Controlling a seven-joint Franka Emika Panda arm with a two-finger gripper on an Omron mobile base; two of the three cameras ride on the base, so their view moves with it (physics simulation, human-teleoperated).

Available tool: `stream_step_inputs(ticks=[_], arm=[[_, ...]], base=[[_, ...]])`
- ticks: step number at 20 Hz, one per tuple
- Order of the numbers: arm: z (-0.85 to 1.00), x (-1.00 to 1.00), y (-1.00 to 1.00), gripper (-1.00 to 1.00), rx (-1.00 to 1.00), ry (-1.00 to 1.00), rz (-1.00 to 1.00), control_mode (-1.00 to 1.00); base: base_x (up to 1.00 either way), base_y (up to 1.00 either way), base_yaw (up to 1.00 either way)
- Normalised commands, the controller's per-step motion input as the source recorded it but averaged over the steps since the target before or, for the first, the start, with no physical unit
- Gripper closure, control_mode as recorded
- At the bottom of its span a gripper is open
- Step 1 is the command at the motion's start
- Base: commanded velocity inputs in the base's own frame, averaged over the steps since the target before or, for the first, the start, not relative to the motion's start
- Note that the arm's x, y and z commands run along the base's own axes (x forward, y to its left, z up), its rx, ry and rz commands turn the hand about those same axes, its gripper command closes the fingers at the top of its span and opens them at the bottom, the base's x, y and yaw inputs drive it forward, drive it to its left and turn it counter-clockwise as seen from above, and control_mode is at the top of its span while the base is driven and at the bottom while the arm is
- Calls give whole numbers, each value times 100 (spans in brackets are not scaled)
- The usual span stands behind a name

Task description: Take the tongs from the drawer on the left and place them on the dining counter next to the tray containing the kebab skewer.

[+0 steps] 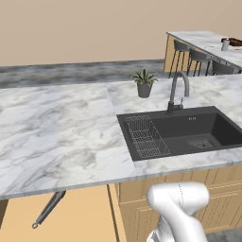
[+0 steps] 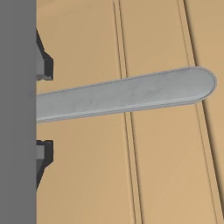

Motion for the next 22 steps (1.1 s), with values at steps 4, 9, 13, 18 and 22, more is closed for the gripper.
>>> stream_step_inputs(ticks=[4, 9, 13, 18, 22], arm=[[0, 0, 0, -100, 0, 0, 0, -100], [13, -18, 0, -100, 0, -1, 0, -100], [27, -34, 0, -100, 0, -3, 0, -100], [33, -14, -12, -100, 0, -1, 0, -100], [36, 0, -25, -100, 0, 0, 0, -100]], base=[[0, 0, 0], [0, 0, 0], [0, 0, 0], [0, 0, 0], [0, 0, 0]])
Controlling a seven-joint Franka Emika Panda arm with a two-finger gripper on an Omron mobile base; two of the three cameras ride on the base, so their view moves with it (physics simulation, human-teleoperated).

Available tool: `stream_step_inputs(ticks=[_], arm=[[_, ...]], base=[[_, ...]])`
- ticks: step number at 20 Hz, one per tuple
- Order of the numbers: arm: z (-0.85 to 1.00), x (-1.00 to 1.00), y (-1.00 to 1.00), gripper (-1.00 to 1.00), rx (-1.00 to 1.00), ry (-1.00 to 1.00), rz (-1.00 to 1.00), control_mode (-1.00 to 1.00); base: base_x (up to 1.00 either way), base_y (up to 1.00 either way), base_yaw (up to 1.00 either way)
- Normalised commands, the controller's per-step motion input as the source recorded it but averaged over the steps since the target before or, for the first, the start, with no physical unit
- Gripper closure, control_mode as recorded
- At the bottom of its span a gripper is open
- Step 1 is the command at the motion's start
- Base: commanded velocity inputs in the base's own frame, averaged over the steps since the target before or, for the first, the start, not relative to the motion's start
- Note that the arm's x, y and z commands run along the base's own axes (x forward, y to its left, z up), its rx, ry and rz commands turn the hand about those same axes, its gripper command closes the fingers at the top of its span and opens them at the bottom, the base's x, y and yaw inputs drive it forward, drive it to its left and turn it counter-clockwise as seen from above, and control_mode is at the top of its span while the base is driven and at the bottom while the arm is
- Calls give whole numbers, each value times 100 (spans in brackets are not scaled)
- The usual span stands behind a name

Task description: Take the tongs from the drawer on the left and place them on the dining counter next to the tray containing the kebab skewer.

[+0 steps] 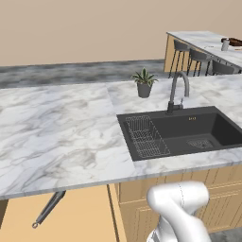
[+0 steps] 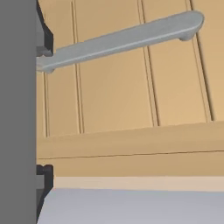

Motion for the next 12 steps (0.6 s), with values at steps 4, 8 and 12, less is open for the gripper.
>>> stream_step_inputs(ticks=[4, 8, 12], arm=[[39, 0, -31, -100, 0, 0, 0, -100], [34, 0, -34, -100, 0, 0, 0, -100], [32, 0, -42, -100, 0, 0, 0, -100]], base=[[0, 0, 0], [0, 0, 0], [0, 0, 0]])
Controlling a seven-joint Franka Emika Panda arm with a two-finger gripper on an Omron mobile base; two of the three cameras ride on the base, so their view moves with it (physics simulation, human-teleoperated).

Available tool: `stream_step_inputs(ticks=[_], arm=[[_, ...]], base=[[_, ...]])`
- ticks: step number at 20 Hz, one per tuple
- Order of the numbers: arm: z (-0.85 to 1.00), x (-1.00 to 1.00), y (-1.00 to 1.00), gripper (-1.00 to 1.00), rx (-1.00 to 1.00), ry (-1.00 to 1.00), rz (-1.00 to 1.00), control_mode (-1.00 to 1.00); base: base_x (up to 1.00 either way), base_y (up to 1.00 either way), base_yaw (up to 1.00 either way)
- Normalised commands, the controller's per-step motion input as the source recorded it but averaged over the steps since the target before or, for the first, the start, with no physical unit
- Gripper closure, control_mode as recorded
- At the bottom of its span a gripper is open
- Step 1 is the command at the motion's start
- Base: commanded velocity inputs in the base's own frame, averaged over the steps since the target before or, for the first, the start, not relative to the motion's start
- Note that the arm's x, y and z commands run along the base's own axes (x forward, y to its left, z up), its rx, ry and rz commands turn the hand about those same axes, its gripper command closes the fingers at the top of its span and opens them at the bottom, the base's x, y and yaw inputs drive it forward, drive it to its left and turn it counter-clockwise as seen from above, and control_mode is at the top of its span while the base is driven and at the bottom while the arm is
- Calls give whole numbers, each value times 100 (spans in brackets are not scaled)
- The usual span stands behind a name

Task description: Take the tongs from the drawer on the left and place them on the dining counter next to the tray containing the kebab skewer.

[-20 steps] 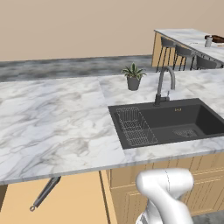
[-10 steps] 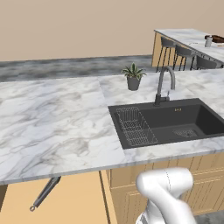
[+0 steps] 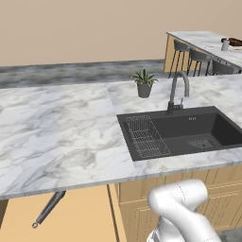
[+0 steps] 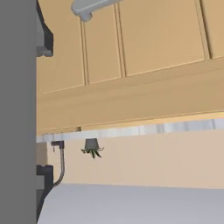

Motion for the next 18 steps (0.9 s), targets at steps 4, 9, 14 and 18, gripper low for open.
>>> stream_step_inputs(ticks=[4, 9, 14, 18], arm=[[38, 0, -34, -100, 0, 0, 0, -100], [44, 2, -10, -100, 2, 1, 0, -100], [28, 14, 0, -100, 7, 0, 0, -100], [2, 17, 0, -100, 17, 0, 0, -100]], base=[[0, 0, 0], [0, 0, 0], [0, 0, 0], [0, 0, 0]])
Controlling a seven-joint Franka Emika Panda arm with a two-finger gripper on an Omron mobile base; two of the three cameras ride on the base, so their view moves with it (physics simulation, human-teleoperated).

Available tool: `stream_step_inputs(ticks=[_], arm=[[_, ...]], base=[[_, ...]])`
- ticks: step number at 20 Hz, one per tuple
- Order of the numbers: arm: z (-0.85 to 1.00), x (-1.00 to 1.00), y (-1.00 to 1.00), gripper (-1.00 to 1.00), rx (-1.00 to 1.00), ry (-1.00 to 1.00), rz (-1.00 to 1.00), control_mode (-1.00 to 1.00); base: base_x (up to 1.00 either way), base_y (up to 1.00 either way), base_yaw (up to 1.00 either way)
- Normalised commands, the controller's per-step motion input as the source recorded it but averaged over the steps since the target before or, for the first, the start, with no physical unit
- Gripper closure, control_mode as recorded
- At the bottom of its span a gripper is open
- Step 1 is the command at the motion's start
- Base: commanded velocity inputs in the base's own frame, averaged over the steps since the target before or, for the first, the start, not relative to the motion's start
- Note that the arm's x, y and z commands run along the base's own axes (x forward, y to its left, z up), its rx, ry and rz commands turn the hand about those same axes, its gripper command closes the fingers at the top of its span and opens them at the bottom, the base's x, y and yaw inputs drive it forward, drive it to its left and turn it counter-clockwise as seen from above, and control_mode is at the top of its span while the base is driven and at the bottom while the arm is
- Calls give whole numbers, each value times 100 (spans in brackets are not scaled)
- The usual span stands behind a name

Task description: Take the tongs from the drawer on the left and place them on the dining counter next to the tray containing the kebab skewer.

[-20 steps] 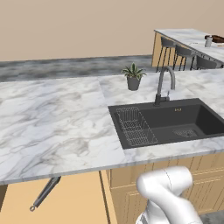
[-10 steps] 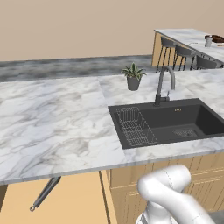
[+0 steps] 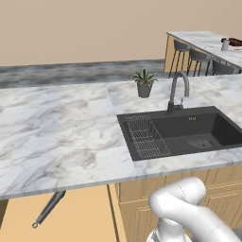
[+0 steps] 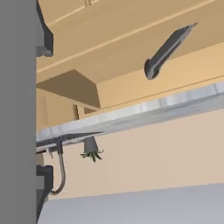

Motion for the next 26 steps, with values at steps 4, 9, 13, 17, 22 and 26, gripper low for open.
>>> stream_step_inputs(ticks=[4, 9, 13, 17, 22, 26], arm=[[0, 8, 0, -100, 23, 5, 0, -100], [0, 5, 0, -100, 26, 31, 3, -100], [0, 2, 0, -100, 25, 44, 4, -100], [0, 5, 0, -100, 16, 41, 4, -100], [0, 24, 0, -100, 0, 35, 4, -100], [0, 26, 0, -100, 0, 32, 8, -100]], base=[[0, 0, 0], [0, 0, 0], [0, 0, 0], [0, 0, 0], [0, 0, 0], [0, 0, 0]])
